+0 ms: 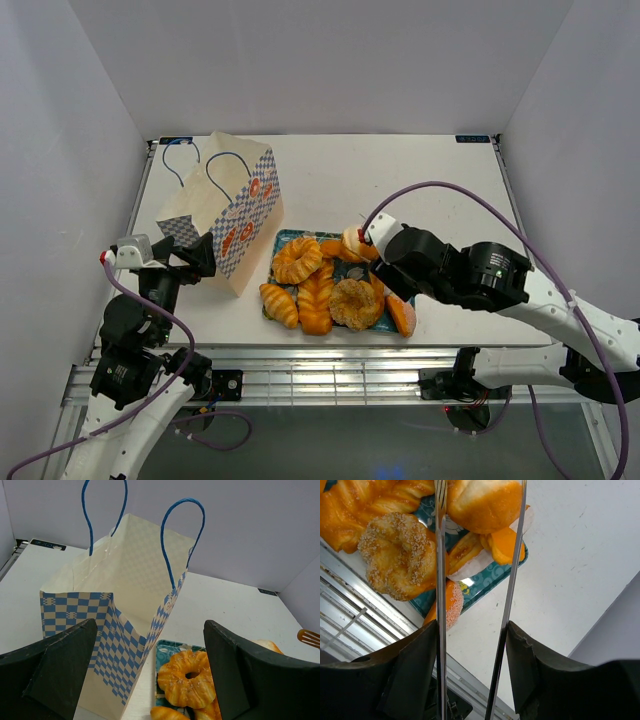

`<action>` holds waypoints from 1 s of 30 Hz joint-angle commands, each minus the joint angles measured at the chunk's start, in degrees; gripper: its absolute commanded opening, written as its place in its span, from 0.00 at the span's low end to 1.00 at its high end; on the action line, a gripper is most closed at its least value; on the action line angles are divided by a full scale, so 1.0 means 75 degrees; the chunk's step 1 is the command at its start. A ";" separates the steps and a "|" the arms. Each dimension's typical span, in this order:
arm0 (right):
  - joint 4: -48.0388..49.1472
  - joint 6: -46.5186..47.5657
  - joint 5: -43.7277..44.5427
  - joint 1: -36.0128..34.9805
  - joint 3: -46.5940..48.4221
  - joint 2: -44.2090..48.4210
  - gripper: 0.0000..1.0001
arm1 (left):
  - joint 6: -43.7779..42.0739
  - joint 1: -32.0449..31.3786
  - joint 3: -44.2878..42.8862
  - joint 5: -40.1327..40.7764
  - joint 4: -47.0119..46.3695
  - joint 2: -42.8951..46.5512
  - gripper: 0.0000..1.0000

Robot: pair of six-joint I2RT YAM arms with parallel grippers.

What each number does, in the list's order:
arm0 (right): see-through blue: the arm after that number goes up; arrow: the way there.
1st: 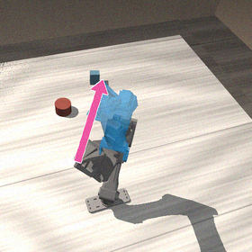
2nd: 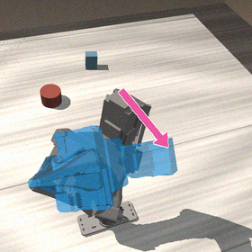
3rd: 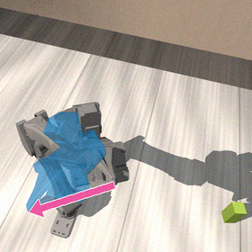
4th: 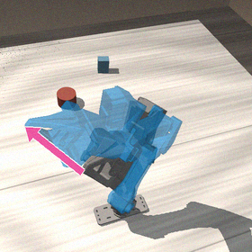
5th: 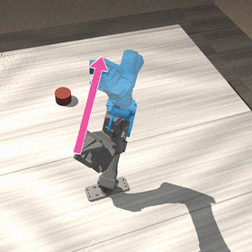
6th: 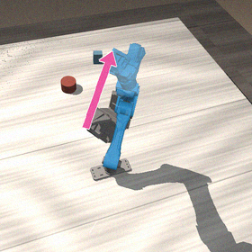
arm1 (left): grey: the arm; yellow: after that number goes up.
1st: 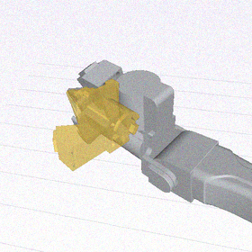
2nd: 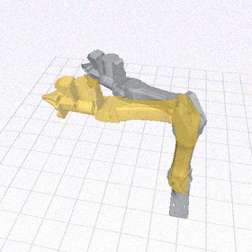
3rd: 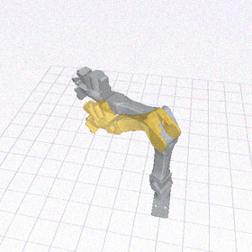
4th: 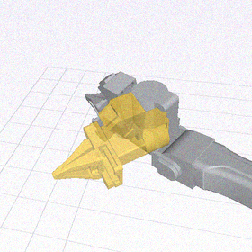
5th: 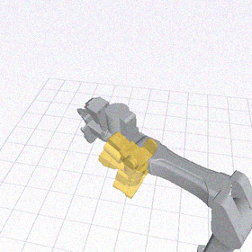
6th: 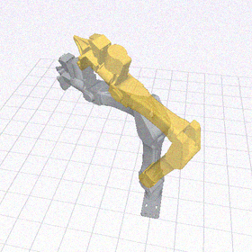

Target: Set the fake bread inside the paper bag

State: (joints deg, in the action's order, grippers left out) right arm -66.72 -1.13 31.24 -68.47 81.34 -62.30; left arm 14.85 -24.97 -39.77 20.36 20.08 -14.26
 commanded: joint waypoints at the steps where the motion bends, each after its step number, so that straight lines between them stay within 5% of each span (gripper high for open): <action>1: -0.0267 -0.0200 0.0428 -0.0339 0.0229 -0.0083 0.60 | -0.0011 -0.0022 0.0052 -0.0031 -0.0017 -0.0032 0.98; 18: -0.1112 -0.1290 0.1434 -0.1207 0.1201 -0.1091 0.61 | -0.0011 -0.0034 0.0041 -0.0007 -0.0017 0.0050 0.98; 30: -0.1112 -0.2463 0.1506 -0.1734 0.0651 -0.1419 0.60 | 0.0000 -0.0034 0.0053 -0.0043 -0.0028 0.0015 0.98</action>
State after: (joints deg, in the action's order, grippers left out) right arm -74.67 -16.53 39.99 -80.49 86.30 -72.93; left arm 14.87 -24.97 -39.77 20.34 20.08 -14.02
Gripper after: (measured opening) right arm 0.602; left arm 0.979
